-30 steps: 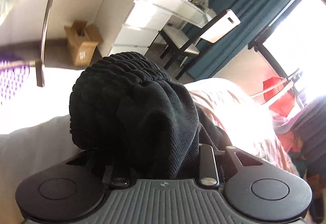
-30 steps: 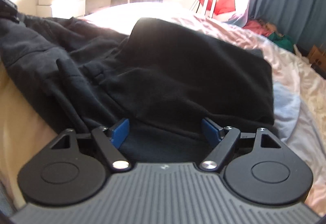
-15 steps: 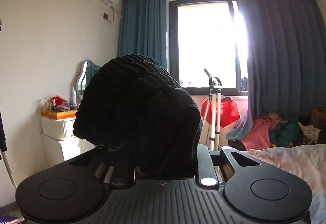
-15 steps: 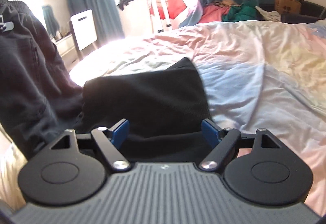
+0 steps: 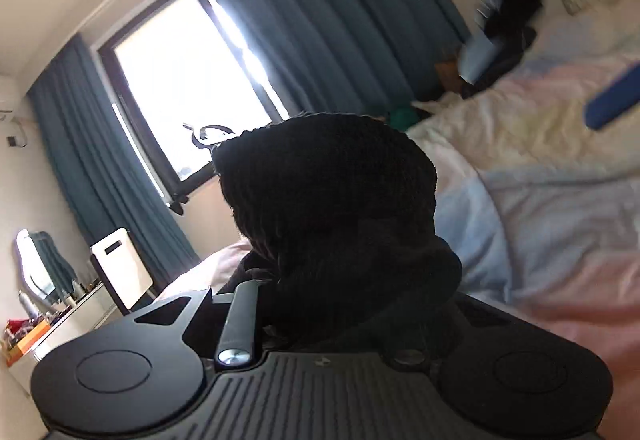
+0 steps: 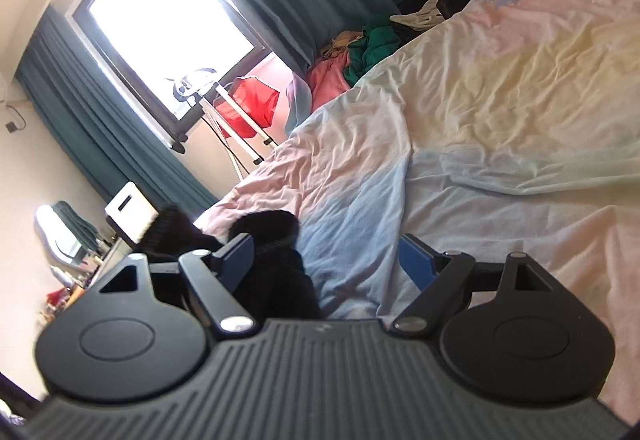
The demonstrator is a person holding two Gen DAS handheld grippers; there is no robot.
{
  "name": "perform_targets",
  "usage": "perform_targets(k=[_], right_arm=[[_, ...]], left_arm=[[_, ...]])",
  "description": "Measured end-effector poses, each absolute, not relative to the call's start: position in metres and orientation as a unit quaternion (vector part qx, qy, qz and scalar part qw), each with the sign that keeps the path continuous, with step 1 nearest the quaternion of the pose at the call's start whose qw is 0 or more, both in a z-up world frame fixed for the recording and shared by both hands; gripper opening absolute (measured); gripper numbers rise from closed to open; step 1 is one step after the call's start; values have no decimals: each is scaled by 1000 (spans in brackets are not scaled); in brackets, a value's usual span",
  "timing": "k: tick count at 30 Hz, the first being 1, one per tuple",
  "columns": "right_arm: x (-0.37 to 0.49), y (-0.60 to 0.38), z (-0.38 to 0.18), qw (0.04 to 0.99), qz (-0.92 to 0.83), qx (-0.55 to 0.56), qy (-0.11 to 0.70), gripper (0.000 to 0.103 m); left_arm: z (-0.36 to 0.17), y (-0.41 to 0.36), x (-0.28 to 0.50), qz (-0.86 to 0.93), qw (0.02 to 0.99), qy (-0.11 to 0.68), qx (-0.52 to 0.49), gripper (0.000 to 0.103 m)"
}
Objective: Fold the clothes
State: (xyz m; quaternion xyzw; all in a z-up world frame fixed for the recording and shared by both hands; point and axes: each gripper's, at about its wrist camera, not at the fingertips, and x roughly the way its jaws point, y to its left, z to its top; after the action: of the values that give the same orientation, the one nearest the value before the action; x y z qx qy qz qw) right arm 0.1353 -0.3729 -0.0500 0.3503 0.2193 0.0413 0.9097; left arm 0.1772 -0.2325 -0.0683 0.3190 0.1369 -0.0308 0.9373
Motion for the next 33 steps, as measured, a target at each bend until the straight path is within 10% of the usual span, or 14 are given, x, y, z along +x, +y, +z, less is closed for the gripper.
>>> perform_targets(k=[5, 10, 18, 25, 33], right_arm=[[149, -364, -66, 884, 100, 388, 240, 82], [158, -355, -74, 861, 139, 413, 262, 83], [160, -346, -85, 813, 191, 467, 290, 87], [165, -313, -81, 850, 161, 386, 321, 88], [185, -284, -99, 889, 100, 317, 316, 83]], left_arm=[[-74, -245, 193, -46, 928, 156, 334, 44], [-71, -239, 179, -64, 912, 172, 367, 103], [-66, -153, 181, -12, 918, 227, 325, 103], [-62, -42, 211, 42, 947, 315, 55, 103], [-62, 13, 136, 57, 969, 223, 89, 100]])
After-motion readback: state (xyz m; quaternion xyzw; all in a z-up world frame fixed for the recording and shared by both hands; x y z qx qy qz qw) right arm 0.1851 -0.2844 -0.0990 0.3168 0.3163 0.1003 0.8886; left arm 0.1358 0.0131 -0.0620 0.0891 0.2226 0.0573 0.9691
